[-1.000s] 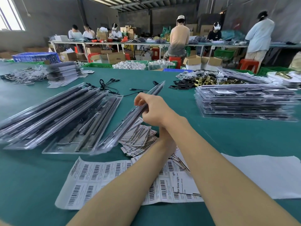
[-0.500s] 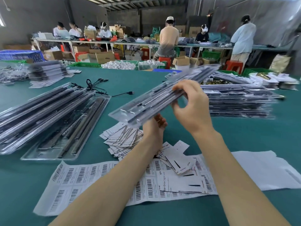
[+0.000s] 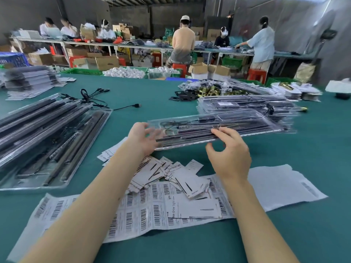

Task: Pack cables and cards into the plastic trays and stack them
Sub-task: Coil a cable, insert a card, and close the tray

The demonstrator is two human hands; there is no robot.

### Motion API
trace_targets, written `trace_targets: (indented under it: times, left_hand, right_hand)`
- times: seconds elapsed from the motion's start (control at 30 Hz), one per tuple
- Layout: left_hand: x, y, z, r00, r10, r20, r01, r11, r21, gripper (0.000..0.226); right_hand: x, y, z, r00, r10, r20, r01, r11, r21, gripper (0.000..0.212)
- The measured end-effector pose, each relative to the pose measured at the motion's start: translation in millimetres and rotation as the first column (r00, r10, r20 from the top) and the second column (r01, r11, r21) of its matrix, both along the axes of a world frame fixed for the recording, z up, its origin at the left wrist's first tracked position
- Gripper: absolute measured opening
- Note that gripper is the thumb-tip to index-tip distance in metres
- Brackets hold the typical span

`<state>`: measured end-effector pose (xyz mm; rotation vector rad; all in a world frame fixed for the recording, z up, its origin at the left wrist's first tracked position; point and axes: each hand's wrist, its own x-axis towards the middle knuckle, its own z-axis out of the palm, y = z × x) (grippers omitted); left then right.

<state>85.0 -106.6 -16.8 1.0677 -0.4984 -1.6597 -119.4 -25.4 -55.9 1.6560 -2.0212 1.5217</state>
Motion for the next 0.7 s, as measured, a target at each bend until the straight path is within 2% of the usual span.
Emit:
trace_targets:
  times: [0.07, 0.13, 0.23, 0.33, 0.4, 0.43, 0.5, 0.6, 0.7]
  left_hand:
    - [-0.4, -5.5, -1.8, 0.996, 0.053, 0.076, -0.052, 0.999, -0.011, 0.017]
    - [-0.7, -10.3, -0.9, 0.990, 0.071, 0.118, -0.067, 0.997, -0.043, 0.019]
    - [3.5, -13.1, 4.6, 0.998, 0.066, -0.022, -0.067, 0.996, -0.053, 0.034]
    - [15.4, -13.1, 8.7, 0.984, -0.083, -0.161, 0.086, 0.996, 0.010, 0.060]
    - [25.6, -11.9, 9.2, 0.966, -0.146, -0.214, 0.149, 0.989, 0.002, 0.066]
    - [31.3, -12.3, 10.1, 0.974, -0.151, -0.171, 0.150, 0.989, -0.019, 0.062]
    - [43.4, -13.7, 9.9, 0.983, -0.184, 0.006, 0.184, 0.980, -0.076, 0.055]
    - [57.6, -13.8, 9.8, 0.938, -0.218, 0.269, 0.251, 0.963, -0.095, 0.042]
    - [74.4, -16.2, 14.4, 0.919, -0.181, 0.351, 0.229, 0.968, -0.098, 0.033]
  right_hand:
    - [4.1, 4.8, 3.6, 0.997, -0.060, -0.052, 0.057, 0.997, -0.057, 0.031]
    - [8.2, 6.9, 9.6, 0.990, -0.097, -0.098, 0.084, 0.988, -0.130, 0.025]
    - [12.2, 4.1, 20.8, 0.981, -0.127, -0.147, 0.095, 0.974, -0.205, 0.021]
    - [19.6, 1.0, 21.3, 0.983, -0.036, -0.182, 0.003, 0.984, -0.178, 0.021]
    - [23.4, 2.1, 14.6, 0.985, 0.037, -0.169, -0.060, 0.989, -0.132, 0.018]
    - [23.8, 3.4, 11.7, 0.984, 0.078, -0.161, -0.096, 0.989, -0.109, 0.017]
    - [21.0, 4.6, 10.6, 0.971, 0.197, -0.133, -0.208, 0.975, -0.078, 0.012]
    - [11.1, 2.3, 18.0, 0.949, 0.316, -0.002, -0.315, 0.945, -0.087, 0.011]
    - [-10.2, -1.4, 15.6, 0.986, 0.125, 0.112, -0.120, 0.991, -0.053, 0.012]
